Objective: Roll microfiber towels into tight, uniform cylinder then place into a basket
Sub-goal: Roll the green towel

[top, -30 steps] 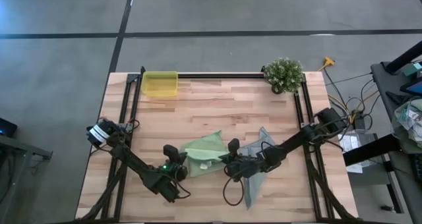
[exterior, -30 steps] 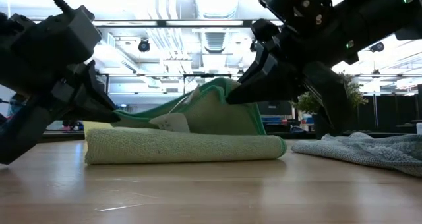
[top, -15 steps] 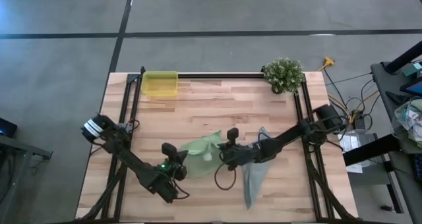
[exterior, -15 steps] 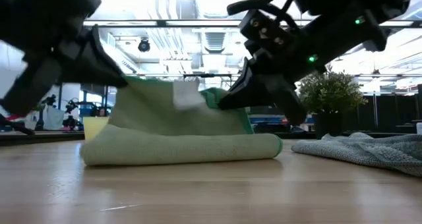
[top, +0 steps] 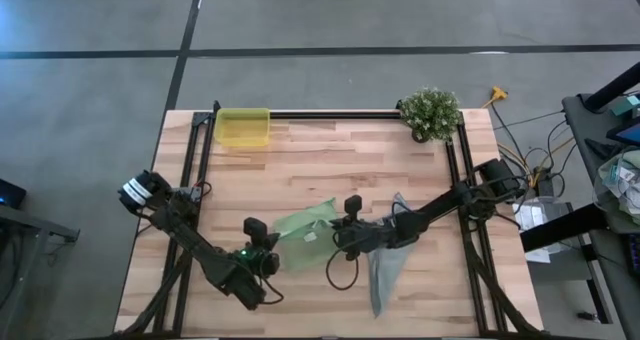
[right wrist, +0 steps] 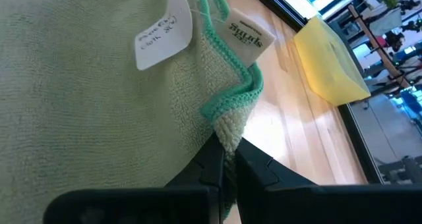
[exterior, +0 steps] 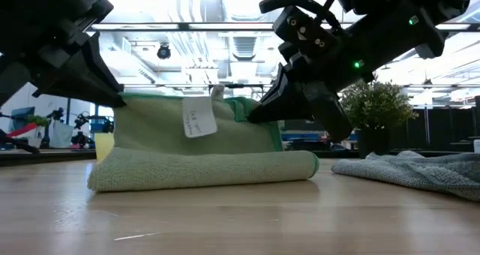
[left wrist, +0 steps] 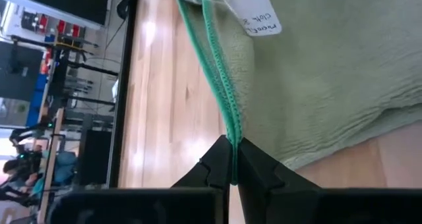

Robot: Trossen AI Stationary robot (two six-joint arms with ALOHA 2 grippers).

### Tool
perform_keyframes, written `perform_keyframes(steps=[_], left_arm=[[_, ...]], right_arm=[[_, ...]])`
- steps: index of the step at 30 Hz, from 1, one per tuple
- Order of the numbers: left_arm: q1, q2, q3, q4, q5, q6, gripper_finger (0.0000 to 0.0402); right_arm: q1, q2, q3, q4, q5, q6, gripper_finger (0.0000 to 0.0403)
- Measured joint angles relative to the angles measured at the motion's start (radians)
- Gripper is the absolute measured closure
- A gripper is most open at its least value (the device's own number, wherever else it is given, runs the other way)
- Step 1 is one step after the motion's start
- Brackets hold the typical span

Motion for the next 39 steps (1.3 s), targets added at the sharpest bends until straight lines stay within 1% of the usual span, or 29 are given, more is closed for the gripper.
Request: perform_keyframes(steps=[3, 9, 15, 19, 22, 27, 29, 32, 35, 39], left_arm=[[0.001, 0.003, -0.001, -0.021, -0.004, -0.001, 0.0401], [0.005, -0.002, 0.014, -0.049, -0.016, -0.003, 0.0401], [-0.002, 0.002, 0.059, -0.036, -0.017, -0.003, 0.0401], [-0.009, 0.006, 0.064, -0.030, 0.018, -0.013, 0.0401], [-0.013, 0.006, 0.062, -0.031, 0.048, -0.050, 0.0401], [-0.015, 0.006, 0.051, -0.022, 0.050, -0.056, 0.0401], [-0.015, 0.007, 0.048, -0.014, 0.049, -0.057, 0.0401], [-0.016, 0.007, 0.040, 0.017, 0.054, -0.078, 0.0401], [-0.021, 0.008, 0.024, 0.082, 0.067, -0.079, 0.0401], [-0.027, 0.052, 0.015, 0.139, 0.098, -0.080, 0.0401]], right_arm=[[-0.008, 0.000, 0.000, 0.007, 0.000, -0.019, 0.0390], [-0.027, 0.000, 0.000, 0.092, 0.001, -0.041, 0.0390], [-0.009, 0.000, 0.000, 0.094, 0.001, -0.058, 0.0390], [0.021, 0.000, 0.000, 0.059, 0.001, -0.058, 0.0390], [0.038, 0.000, 0.000, -0.005, 0.004, -0.055, 0.0390], [0.044, 0.000, -0.001, -0.078, 0.096, -0.033, 0.0390], [0.045, 0.000, -0.003, -0.081, 0.101, -0.028, 0.0390], [0.052, 0.000, -0.004, -0.079, 0.101, -0.013, 0.0390], [0.070, 0.000, -0.005, -0.089, 0.101, 0.020, 0.0390], [0.101, 0.000, -0.009, -0.109, 0.096, 0.042, 0.0390]])
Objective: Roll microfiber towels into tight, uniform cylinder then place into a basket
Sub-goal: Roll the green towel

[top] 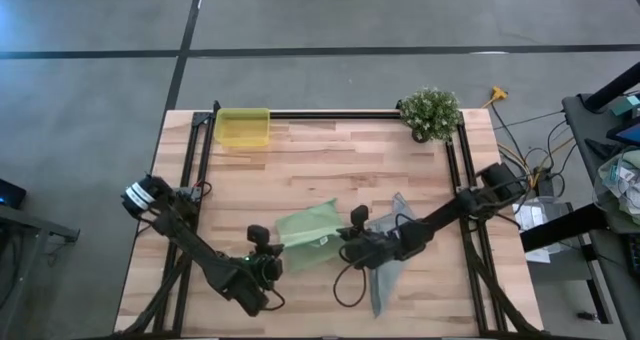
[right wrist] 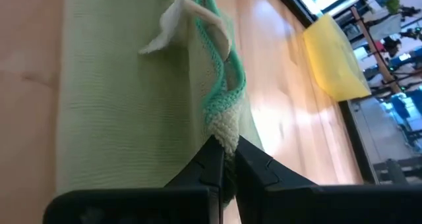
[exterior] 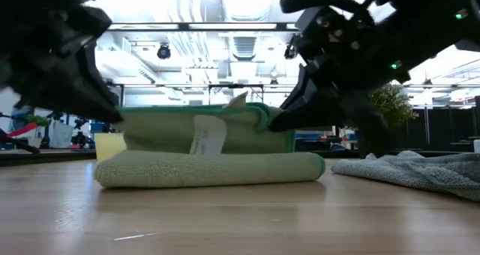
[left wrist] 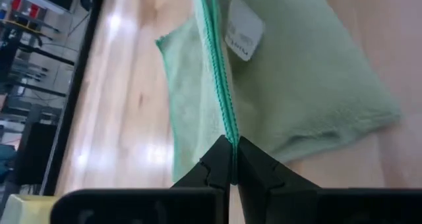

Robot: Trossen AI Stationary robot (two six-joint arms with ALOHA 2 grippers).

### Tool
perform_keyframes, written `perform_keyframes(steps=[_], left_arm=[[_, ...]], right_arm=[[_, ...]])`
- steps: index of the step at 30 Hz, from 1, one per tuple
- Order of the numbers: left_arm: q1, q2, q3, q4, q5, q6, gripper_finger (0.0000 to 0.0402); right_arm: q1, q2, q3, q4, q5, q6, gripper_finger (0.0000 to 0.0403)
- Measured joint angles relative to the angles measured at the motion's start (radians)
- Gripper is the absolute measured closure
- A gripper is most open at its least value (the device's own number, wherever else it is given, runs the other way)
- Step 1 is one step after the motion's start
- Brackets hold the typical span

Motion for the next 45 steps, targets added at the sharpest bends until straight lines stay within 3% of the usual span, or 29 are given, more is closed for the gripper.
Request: perform_keyframes(steps=[9, 22, 30, 41, 45], left_arm=[[-0.003, 0.138, 0.047, 0.008, 0.060, 0.001, 0.0401], [-0.006, 0.138, 0.193, 0.008, 0.045, 0.109, 0.0401], [-0.007, 0.145, 0.195, 0.028, 0.059, 0.105, 0.0401], [-0.006, 0.246, 0.197, 0.098, 0.072, 0.101, 0.0401], [-0.005, 0.265, 0.197, 0.105, 0.088, 0.100, 0.0401]], right_arm=[[0.004, 0.012, -0.008, -0.012, -0.101, 0.037, 0.0390], [0.004, 0.021, -0.020, -0.019, -0.093, 0.020, 0.0390], [0.004, 0.010, -0.020, -0.043, -0.095, 0.013, 0.0390], [0.005, 0.001, -0.018, -0.123, -0.105, 0.059, 0.0390], [0.005, 0.001, -0.018, -0.144, -0.147, 0.095, 0.0390]])
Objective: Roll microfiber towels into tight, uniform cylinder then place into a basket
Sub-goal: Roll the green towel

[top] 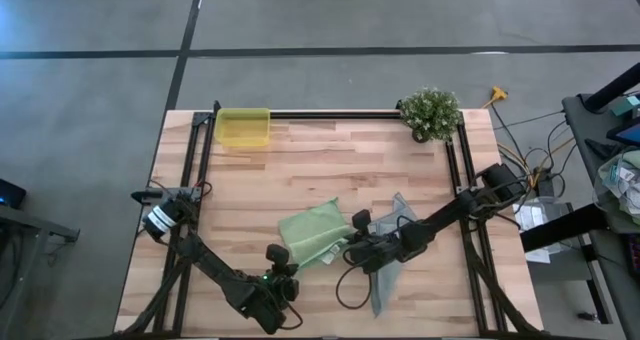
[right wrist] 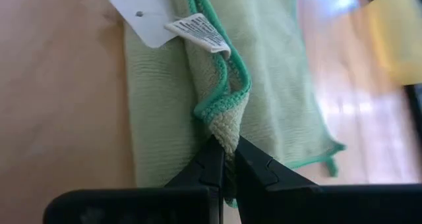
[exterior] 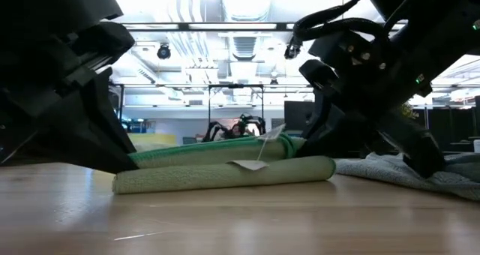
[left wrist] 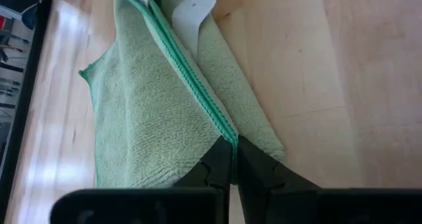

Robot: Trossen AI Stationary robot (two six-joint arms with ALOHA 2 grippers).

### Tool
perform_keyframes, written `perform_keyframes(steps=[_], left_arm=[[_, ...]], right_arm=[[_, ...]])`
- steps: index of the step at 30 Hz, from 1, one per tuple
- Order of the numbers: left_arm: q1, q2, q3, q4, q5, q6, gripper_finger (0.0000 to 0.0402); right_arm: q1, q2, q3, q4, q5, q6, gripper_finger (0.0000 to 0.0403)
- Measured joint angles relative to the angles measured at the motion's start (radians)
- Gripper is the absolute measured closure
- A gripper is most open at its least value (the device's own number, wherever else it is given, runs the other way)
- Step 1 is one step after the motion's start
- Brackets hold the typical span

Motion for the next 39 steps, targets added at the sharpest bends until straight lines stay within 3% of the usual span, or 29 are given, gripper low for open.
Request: perform_keyframes(steps=[14, 23, 29, 39], left_arm=[[0.007, -0.006, -0.002, -0.002, 0.067, -0.025, 0.0398], [0.022, -0.007, -0.003, -0.018, 0.117, -0.015, 0.0335], [0.023, -0.007, -0.004, -0.020, 0.118, -0.017, 0.0325], [0.022, -0.008, -0.004, -0.031, 0.154, -0.020, 0.0324]], right_arm=[[0.002, 0.000, 0.007, -0.055, -0.036, -0.041, 0.0382], [0.002, -0.019, 0.013, -0.068, -0.036, -0.077, 0.0278], [0.023, -0.035, 0.016, -0.138, -0.062, -0.094, 0.0216], [0.096, -0.101, 0.016, -0.187, 0.056, -0.200, 0.0192]])
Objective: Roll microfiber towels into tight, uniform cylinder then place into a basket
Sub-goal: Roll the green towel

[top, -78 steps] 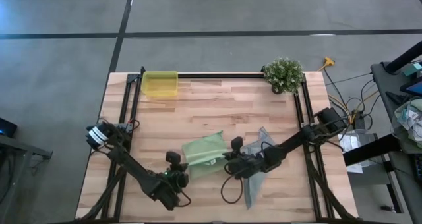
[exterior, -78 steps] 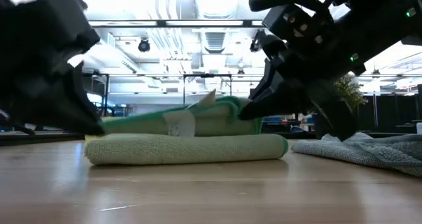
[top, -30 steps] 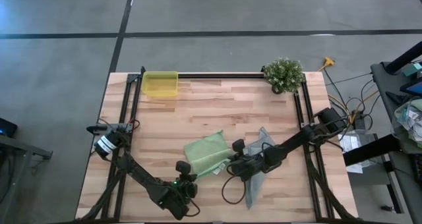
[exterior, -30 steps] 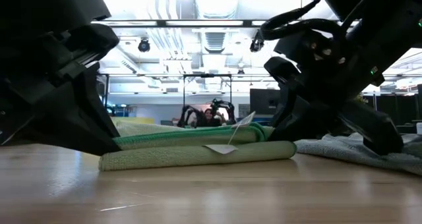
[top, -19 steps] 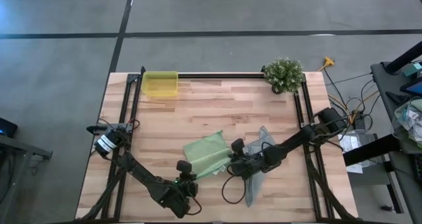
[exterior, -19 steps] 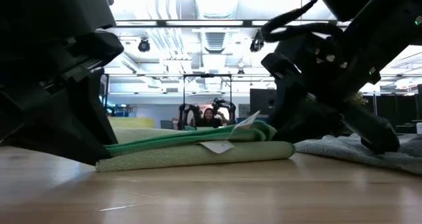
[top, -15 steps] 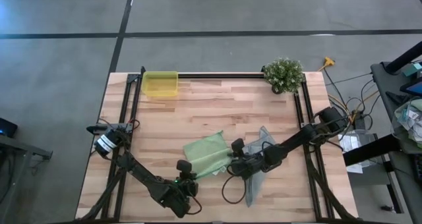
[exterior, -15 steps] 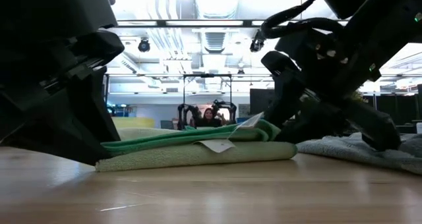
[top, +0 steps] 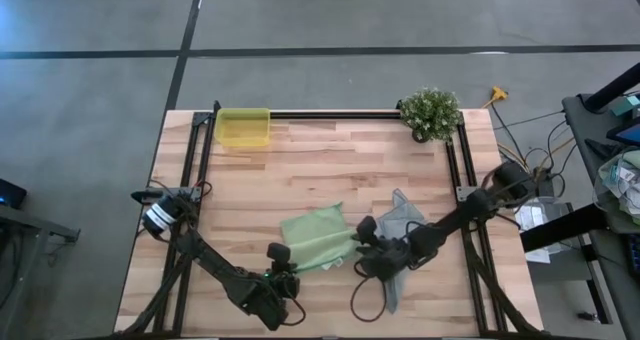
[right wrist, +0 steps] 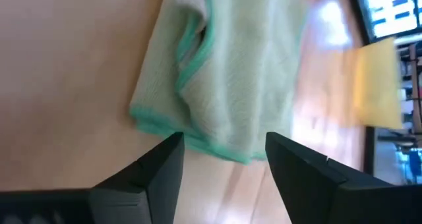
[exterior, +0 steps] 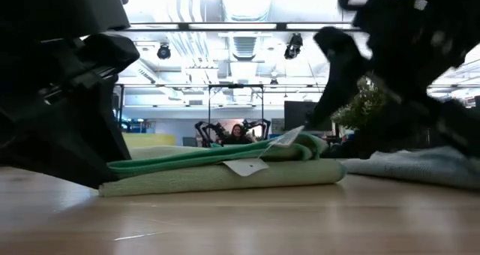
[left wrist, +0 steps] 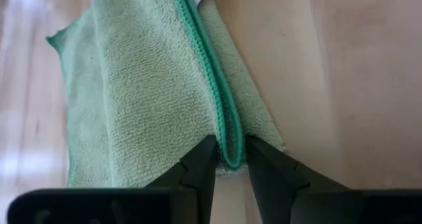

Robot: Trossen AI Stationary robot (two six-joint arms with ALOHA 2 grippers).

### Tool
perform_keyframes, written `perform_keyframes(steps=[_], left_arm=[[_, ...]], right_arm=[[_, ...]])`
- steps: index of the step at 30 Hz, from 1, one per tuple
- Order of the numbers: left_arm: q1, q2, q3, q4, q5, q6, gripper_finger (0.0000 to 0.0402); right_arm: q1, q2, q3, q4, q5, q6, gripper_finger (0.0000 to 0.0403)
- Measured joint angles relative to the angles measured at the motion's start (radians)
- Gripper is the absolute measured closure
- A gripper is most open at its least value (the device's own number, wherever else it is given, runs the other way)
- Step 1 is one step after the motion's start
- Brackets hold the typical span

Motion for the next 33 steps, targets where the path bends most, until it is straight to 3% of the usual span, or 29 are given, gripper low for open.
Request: perform_keyframes(steps=[5, 11, 27, 33], left_arm=[[-0.002, 0.000, 0.000, -0.010, 0.039, 0.000, 0.0324], [-0.002, -0.002, 0.000, -0.010, 0.039, 0.004, 0.0324], [-0.002, -0.002, -0.001, -0.005, 0.038, 0.006, 0.0324], [-0.001, -0.002, -0.001, -0.004, 0.038, 0.006, 0.0324]], right_arm=[[0.027, -0.038, -0.002, 0.000, -0.014, 0.027, 0.0193], [0.030, -0.003, -0.003, 0.012, -0.136, 0.062, 0.0193], [0.020, 0.041, 0.010, 0.148, -0.109, -0.043, 0.0193], [-0.013, 0.077, 0.014, 0.201, -0.170, -0.046, 0.0183]])
